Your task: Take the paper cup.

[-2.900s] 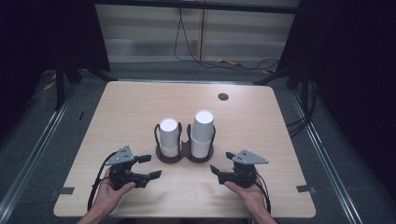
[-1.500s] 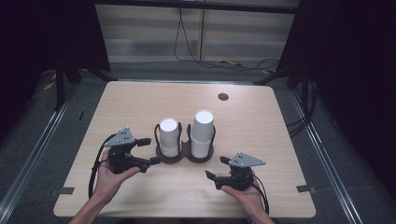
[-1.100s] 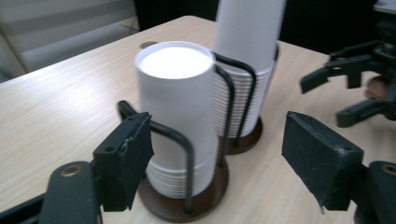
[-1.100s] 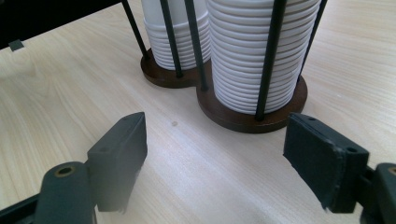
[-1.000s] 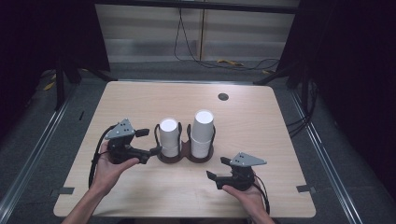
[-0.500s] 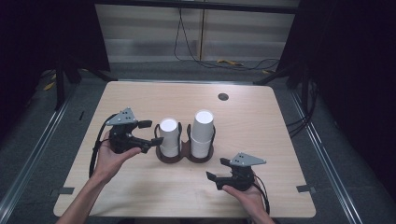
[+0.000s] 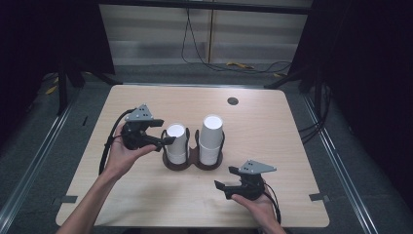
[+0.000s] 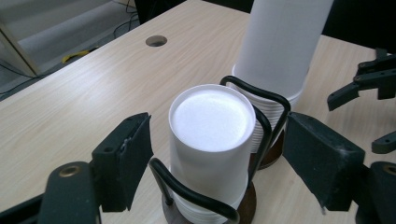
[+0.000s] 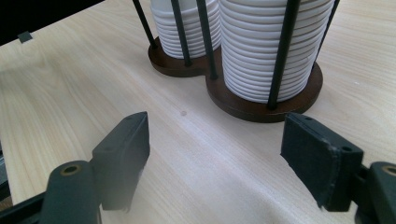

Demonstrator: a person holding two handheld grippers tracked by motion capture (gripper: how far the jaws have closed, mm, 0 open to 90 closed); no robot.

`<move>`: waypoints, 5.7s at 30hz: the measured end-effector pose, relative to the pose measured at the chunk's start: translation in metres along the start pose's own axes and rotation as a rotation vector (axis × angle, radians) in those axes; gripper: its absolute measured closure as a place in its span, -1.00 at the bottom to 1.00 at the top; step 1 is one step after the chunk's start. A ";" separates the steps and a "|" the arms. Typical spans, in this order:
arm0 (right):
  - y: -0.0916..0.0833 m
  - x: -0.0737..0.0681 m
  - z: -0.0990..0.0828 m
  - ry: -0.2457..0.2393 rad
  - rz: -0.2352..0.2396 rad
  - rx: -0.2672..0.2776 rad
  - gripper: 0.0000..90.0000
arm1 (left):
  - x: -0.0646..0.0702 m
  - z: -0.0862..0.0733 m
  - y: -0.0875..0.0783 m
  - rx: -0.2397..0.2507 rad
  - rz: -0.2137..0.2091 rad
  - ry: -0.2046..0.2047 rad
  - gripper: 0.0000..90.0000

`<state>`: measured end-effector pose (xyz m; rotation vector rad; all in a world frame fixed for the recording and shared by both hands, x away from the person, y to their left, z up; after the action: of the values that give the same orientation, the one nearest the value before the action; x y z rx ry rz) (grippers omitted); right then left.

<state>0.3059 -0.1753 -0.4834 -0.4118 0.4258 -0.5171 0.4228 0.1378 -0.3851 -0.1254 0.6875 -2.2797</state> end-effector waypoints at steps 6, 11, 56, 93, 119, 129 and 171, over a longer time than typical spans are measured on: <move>-0.001 0.001 0.000 0.008 -0.006 -0.005 -0.47 | -0.003 0.007 0.008 -0.054 -0.024 0.007 -0.44; -0.001 0.001 0.000 0.015 -0.005 -0.004 -0.47 | -0.003 0.012 0.014 -0.089 -0.022 0.028 -0.48; -0.001 0.002 -0.002 0.034 0.015 -0.022 -0.46 | 0.015 0.022 0.057 -0.428 -0.028 0.220 -0.39; -0.001 0.002 -0.002 0.052 0.012 -0.021 -0.46 | 0.013 0.026 0.048 -0.387 -0.051 0.190 -0.29; -0.001 0.002 -0.002 0.057 0.011 -0.021 -0.46 | 0.003 0.036 0.025 -0.287 -0.044 0.158 -0.28; -0.001 0.002 -0.002 0.053 0.012 -0.024 -0.46 | 0.005 0.045 0.017 -0.278 -0.036 0.161 -0.28; 0.000 0.002 -0.002 0.058 0.011 -0.018 -0.46 | -0.005 0.053 -0.011 -0.128 -0.038 0.078 -0.27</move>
<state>0.3065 -0.1773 -0.4855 -0.4125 0.4891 -0.5154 0.4349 0.1241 -0.3335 -0.1125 0.8792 -2.2862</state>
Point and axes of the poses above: each handheld gripper's, and its own axes: y roughly forward along the jaws, z roughly out of its top, x roughly to its right, the point moved 2 cm from there along y, roughly forward along the jaws, and after that the axes turned 15 degrees about z, right-handed, at the moved point
